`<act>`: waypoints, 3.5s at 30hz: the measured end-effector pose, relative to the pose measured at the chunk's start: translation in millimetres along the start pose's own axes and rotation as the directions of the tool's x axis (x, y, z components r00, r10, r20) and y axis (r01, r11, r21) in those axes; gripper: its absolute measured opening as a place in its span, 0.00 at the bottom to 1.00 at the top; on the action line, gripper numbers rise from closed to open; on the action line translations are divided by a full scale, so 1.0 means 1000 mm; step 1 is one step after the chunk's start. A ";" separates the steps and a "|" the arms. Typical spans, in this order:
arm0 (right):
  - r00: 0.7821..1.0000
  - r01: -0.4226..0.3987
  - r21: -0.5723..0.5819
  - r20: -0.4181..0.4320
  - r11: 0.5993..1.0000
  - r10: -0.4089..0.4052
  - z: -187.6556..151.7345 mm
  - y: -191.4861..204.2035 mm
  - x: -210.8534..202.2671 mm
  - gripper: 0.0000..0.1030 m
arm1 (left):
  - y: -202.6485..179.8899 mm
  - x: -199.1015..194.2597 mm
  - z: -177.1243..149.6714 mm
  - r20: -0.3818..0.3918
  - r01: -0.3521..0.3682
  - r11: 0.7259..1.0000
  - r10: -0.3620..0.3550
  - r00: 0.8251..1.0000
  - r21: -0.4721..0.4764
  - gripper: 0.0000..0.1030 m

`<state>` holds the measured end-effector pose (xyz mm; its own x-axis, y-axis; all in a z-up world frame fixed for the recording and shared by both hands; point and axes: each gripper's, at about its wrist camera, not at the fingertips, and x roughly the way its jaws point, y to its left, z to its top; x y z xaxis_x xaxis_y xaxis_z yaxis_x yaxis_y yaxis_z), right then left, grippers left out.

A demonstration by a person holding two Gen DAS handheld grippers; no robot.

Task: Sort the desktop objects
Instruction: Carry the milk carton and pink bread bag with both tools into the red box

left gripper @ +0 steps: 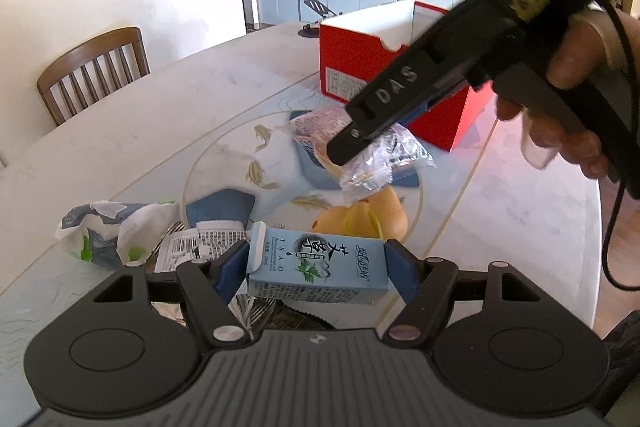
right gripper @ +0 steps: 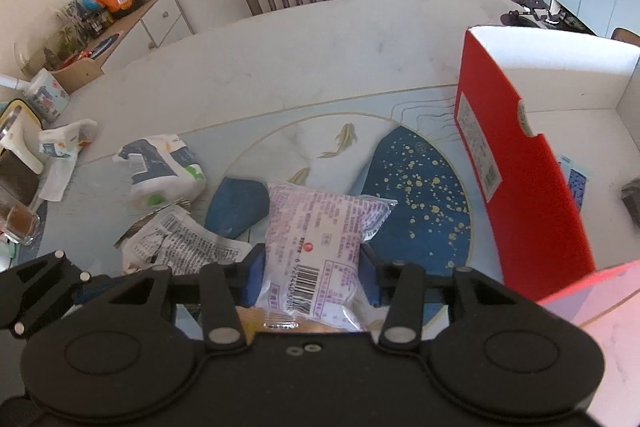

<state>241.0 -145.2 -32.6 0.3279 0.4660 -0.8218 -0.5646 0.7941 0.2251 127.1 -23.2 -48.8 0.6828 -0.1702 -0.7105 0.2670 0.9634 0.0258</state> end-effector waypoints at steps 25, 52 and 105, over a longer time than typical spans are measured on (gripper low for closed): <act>0.997 -0.037 -0.023 0.062 0.999 0.039 -0.015 -0.033 -0.088 0.45 | -0.045 -0.028 0.057 0.059 0.083 0.996 -0.085 0.995 0.030 0.70; 0.992 -0.049 -0.009 0.114 0.999 0.049 0.006 -0.144 -0.125 0.45 | -0.118 0.022 0.139 0.070 0.099 0.994 -0.101 0.992 0.035 0.70; 0.995 0.062 0.018 -0.084 0.998 -0.061 0.098 -0.299 0.012 0.45 | -0.153 0.255 0.240 -0.288 0.182 0.983 -0.167 0.943 0.027 0.70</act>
<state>488.1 -339.3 -58.5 0.2967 0.3826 -0.8749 -0.5297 0.8283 0.1826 424.1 -263.9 -65.2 0.4032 -0.2616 -0.8769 0.4056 0.9101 -0.0850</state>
